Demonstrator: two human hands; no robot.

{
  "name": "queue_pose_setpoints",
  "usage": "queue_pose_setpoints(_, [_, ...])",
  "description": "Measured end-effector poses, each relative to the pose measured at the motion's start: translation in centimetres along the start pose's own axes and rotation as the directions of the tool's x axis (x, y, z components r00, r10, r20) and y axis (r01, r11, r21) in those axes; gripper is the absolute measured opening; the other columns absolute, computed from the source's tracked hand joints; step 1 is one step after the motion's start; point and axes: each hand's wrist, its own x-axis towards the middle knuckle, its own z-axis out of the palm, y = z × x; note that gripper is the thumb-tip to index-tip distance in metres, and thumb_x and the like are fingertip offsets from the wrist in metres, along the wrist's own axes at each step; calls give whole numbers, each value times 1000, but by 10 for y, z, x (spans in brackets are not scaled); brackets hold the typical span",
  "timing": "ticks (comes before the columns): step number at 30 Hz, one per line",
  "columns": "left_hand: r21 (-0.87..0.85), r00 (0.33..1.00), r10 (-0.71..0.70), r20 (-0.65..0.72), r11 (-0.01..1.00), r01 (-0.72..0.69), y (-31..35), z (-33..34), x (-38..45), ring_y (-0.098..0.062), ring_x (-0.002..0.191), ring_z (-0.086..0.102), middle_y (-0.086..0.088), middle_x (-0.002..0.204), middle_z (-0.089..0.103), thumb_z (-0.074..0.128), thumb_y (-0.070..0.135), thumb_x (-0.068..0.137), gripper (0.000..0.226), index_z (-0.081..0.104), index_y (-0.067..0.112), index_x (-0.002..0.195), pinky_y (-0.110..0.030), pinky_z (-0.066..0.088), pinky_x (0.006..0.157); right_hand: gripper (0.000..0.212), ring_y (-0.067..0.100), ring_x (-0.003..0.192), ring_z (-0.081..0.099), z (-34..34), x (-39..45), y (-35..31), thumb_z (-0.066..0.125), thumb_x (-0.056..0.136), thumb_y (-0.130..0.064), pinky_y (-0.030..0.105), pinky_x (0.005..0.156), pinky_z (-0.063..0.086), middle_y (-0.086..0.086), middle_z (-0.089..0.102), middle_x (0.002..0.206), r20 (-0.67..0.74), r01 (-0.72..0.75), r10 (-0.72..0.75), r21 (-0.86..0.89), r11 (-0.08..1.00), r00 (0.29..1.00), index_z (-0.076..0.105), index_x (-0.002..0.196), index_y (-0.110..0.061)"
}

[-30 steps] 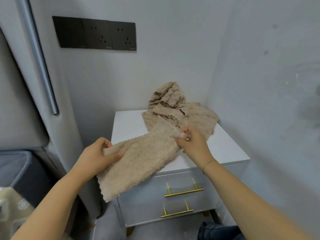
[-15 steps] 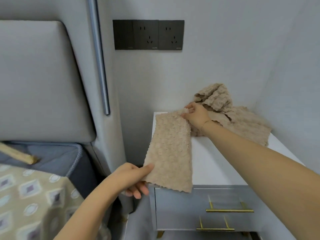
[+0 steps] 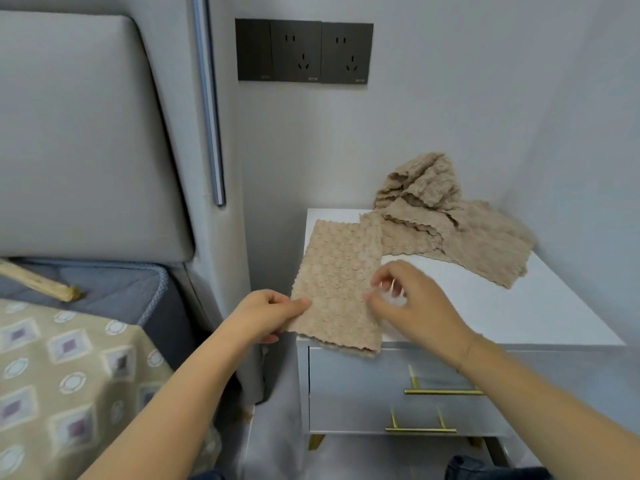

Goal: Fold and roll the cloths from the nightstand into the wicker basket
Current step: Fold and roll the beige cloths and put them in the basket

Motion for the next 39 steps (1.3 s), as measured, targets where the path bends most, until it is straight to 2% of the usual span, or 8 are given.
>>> queue_pose_setpoints(5, [-121,989,119,-91,984,-130,8,11,-7,-11,67,54,1,74,61,74,30,83,26,56,15,72,-20,45,57,55,2,91,44,13,-35,0,70,75,-56,20,74,41,-16,42,100,180,106,-81,-134,985,980,43,114,-30])
queue_pose_setpoints(13, [-209,994,73,-81,974,-88,12,19,-16,-8,43,54,-4,65,70,69,29,88,21,58,13,80,-19,39,46,9,2,78,39,16,-30,14,63,85,-17,17,58,31,-15,47,88,-13,185,-191,-197,963,981,61,94,-20])
queue_pose_setpoints(18, [-34,993,-97,69,994,99,9,13,-20,-7,40,50,-5,71,74,60,33,94,30,68,5,101,-17,36,44,25,0,93,48,8,-35,23,51,87,-40,18,72,45,-14,55,102,106,295,-280,-185,937,954,68,97,-25])
queue_pose_setpoints(22, [80,990,-105,94,992,98,0,9,-19,-8,45,52,-5,78,76,55,36,97,33,67,5,102,-17,36,44,48,1,128,36,8,-41,28,44,89,-61,18,104,29,-13,46,139,157,260,-239,-128,957,958,63,121,-30])
queue_pose_setpoints(27, [132,991,-72,109,990,57,-5,7,-22,-9,46,51,-7,80,76,54,32,98,32,70,3,97,-15,35,44,54,5,146,10,10,-18,37,28,101,-47,20,114,3,-11,15,159,246,-88,105,-80,993,963,23,152,-28])
queue_pose_setpoints(30, [165,991,-48,128,986,27,-8,5,-25,-8,46,51,-6,81,76,54,32,98,35,71,1,99,-19,34,52,55,9,148,4,17,-2,46,27,103,-41,25,115,-6,-2,10,161,359,-24,90,-186,982,929,17,153,-19])
queue_pose_setpoints(36, [302,997,76,28,950,-81,-12,11,-27,-6,52,56,3,73,75,50,37,98,42,72,2,92,-14,40,52,52,15,148,6,26,15,51,28,104,-38,29,118,1,0,9,161,310,38,62,-307,951,949,20,153,-19])
queue_pose_setpoints(39, [574,956,257,-143,808,-132,-18,10,-31,-5,58,60,7,67,70,48,49,96,41,68,18,79,-23,48,59,54,18,147,15,25,11,53,34,103,-39,28,119,10,2,17,160,244,37,42,-310,950,969,28,151,-16])
